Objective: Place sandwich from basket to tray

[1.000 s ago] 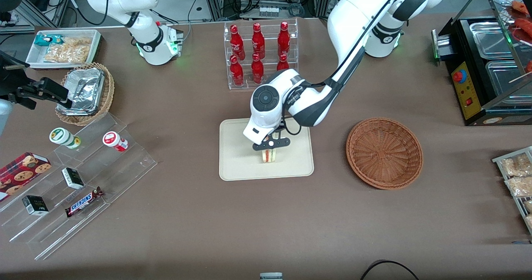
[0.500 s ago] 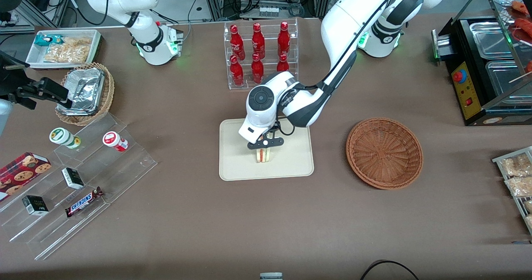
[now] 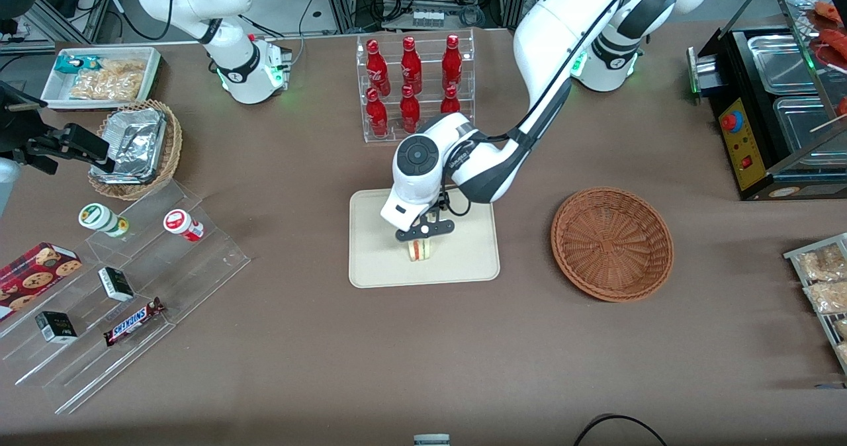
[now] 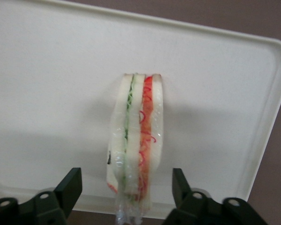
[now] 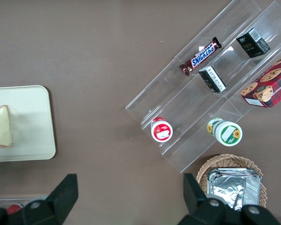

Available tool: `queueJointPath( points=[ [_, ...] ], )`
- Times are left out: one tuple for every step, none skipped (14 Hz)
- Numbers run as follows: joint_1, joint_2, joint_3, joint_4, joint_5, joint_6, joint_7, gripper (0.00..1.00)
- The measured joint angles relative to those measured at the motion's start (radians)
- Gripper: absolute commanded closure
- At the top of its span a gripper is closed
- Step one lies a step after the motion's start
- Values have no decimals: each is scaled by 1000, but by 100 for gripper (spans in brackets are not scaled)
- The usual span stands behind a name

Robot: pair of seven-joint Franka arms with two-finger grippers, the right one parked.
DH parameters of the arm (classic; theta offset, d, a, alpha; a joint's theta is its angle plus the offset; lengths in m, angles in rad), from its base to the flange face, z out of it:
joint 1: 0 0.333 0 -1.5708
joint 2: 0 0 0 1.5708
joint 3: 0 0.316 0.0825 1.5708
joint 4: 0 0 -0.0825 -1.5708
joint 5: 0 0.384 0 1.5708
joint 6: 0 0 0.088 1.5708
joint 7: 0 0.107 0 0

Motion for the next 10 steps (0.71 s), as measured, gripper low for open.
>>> queueJointPath(
  points=[
    [5, -20, 11, 6, 0, -41, -1, 0],
    [15, -43, 25, 13, 0, -87, -1, 0],
    [30, -67, 33, 16, 0, -121, -1, 0],
    [49, -95, 37, 16, 1, -155, 1, 0],
    [73, -124, 40, 16, 1, -206, 6, 0],
    [101, -151, 41, 16, 1, -264, 12, 0],
    [132, -174, 42, 15, 1, -321, 20, 0],
    [160, -191, 43, 13, 1, -369, 33, 0],
    [188, -204, 44, 10, 1, -408, 59, 0],
    [216, -216, 44, -1, 1, -431, 99, 0]
  ],
)
